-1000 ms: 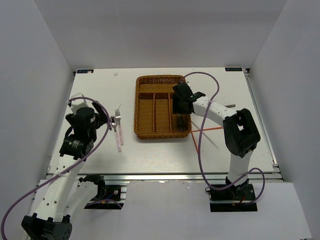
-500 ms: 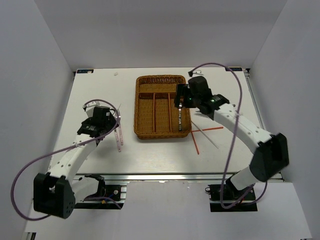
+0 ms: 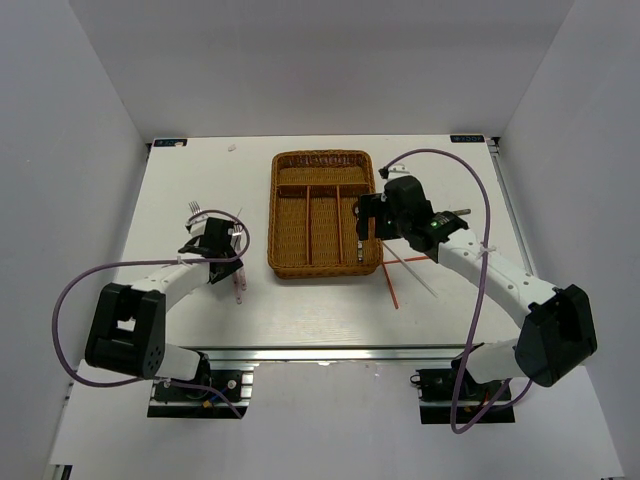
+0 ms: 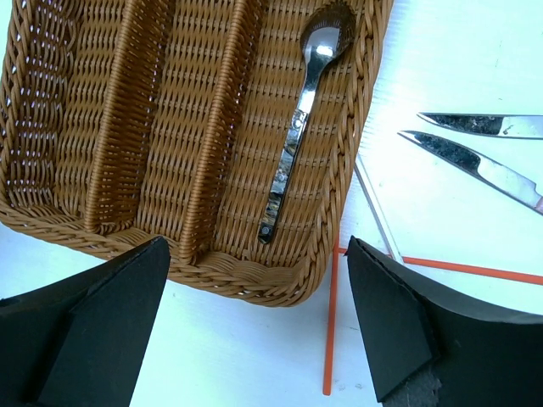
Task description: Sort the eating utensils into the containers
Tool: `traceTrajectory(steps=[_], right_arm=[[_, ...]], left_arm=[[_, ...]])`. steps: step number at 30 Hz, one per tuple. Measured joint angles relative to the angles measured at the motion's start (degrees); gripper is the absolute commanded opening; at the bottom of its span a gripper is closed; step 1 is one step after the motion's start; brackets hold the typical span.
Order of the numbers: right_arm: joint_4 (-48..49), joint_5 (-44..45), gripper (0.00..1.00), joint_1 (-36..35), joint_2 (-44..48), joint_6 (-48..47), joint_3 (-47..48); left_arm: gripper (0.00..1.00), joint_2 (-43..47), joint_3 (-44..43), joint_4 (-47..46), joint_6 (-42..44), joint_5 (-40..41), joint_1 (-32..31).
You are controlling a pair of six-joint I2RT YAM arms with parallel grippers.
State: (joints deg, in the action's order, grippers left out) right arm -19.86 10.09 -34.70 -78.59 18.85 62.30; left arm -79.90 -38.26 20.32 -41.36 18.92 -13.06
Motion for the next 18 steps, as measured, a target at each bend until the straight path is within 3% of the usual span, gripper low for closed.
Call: traceTrajectory(steps=[8, 18], right_arm=[[0.81, -1.16, 0.89, 0.0, 0.0, 0.0, -0.35], [0.87, -1.42, 0.89, 0.0, 0.0, 0.02, -0.37]], left_arm=[[0.49, -2.45, -0.02, -1.51, 1.44, -1.09, -0.02], [0.29, -3.56, -0.39, -2.67, 2.51, -1.38, -0.96]])
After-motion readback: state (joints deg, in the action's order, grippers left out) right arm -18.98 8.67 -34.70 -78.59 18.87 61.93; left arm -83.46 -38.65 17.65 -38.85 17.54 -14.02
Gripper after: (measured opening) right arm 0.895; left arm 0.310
